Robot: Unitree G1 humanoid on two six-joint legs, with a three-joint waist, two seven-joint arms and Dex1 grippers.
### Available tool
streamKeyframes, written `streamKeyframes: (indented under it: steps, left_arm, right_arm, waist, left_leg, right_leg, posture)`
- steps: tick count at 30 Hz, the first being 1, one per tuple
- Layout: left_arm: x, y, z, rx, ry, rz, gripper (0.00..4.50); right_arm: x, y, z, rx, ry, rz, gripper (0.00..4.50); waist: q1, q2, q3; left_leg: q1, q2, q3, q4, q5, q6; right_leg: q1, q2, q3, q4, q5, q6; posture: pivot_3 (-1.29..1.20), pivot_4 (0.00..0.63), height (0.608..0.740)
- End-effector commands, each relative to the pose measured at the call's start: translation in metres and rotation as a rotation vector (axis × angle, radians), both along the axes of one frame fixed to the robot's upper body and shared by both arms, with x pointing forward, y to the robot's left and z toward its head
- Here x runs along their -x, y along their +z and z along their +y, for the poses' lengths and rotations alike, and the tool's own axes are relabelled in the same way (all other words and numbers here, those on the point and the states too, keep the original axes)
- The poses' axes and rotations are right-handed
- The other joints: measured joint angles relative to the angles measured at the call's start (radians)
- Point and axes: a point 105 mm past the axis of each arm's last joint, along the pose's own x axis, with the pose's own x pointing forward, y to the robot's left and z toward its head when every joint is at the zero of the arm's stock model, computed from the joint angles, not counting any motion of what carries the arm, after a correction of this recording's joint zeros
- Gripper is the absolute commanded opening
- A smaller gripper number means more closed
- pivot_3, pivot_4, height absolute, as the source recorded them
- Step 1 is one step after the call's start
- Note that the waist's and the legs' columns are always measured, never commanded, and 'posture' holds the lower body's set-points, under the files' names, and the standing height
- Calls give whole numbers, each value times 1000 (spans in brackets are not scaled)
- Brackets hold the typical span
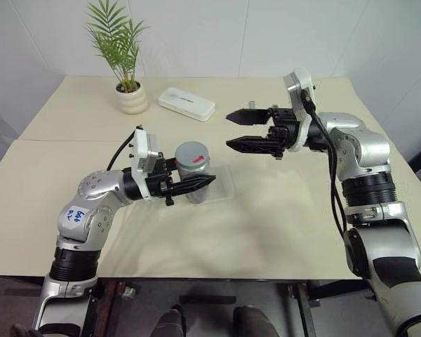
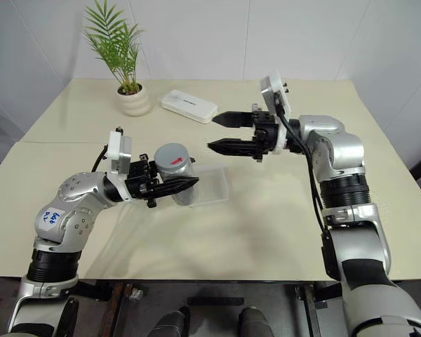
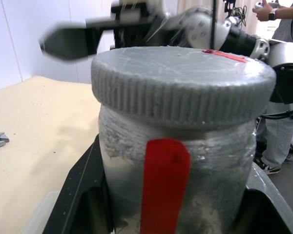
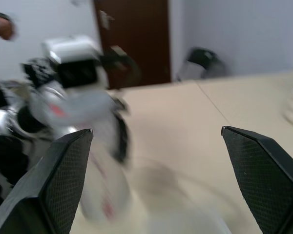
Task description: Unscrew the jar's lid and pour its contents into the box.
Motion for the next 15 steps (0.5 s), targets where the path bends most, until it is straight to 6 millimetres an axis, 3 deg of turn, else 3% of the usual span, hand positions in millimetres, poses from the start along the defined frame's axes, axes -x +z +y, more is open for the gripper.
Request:
streamKeyframes:
  steps: [1, 7, 15]
  left_arm:
    - [4, 8, 0, -3, -10, -39, 2007]
    - [5, 2, -3, -10, -18, -20, 2007]
    - [5, 5, -8, -1, -25, -23, 2007]
  right_arm:
    - [19, 6, 19, -8, 42, -42, 4436]
    - [41, -15, 48, 57, 90, -55, 4436]
    - [22, -9, 54, 22, -23, -43, 4436]
  waist:
    - [7, 0, 0]
    - [12, 0, 0]
    - [10, 0, 0]
  left_leg:
    - [0, 0, 0, 0, 0, 0]
    - [-1, 0, 0, 1, 0, 0]
    - [0, 0, 0, 2, 0, 0]
  right_leg:
    - [0, 0, 0, 0, 0, 0]
    - [0, 0, 0, 0, 0, 0]
    - [0, 0, 0, 1, 0, 0]
  posture:
    - [0, 150, 740]
    - [0, 150, 740]
    - [0, 150, 740]
